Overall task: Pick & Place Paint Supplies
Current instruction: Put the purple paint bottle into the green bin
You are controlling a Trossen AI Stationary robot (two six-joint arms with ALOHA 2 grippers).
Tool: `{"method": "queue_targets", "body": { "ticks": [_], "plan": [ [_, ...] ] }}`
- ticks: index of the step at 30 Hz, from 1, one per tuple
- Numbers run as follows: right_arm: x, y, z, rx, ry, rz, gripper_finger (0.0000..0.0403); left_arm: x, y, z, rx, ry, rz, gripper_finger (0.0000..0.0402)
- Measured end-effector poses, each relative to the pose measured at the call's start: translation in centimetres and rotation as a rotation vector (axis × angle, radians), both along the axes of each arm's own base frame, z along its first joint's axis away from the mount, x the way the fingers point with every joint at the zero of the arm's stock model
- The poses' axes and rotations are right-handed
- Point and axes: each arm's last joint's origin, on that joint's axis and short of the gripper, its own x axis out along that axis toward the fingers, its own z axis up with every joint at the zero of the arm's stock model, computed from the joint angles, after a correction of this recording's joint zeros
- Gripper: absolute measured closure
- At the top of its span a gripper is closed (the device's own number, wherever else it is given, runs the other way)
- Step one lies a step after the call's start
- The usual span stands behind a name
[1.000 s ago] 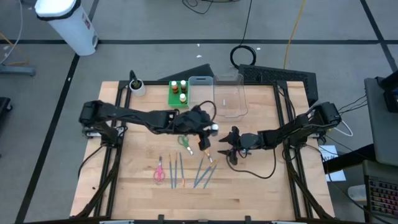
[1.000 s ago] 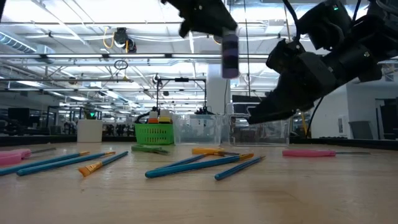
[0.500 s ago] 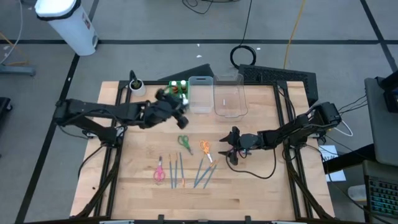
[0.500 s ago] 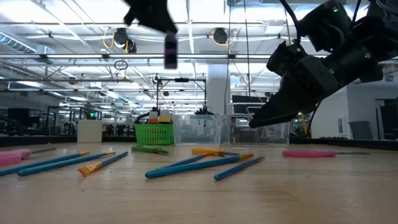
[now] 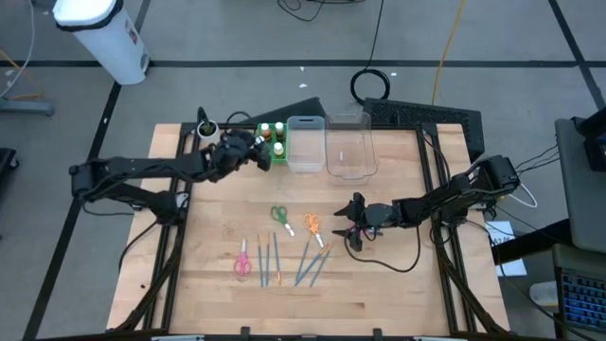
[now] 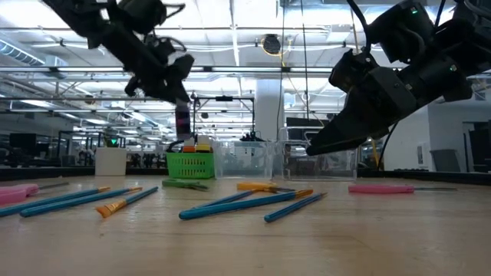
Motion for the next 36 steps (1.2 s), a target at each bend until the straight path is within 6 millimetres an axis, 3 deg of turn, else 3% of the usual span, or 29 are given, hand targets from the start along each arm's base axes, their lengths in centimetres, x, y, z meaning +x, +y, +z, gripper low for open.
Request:
{"method": "queue_targets", "body": {
  "ticks": [15,36],
  "plan": [
    [0.0,0.0,0.0,-0.008,-0.002,0.0,0.012,0.1,3.3,-3.8,-0.079,0.043,0.061,0.0285],
    [0.0,0.0,0.0,-0.015,-0.002,0.003,0.0122,1.5,4.0,-6.6,-0.118,0.071,0.066,0.0285]
  ]
}}
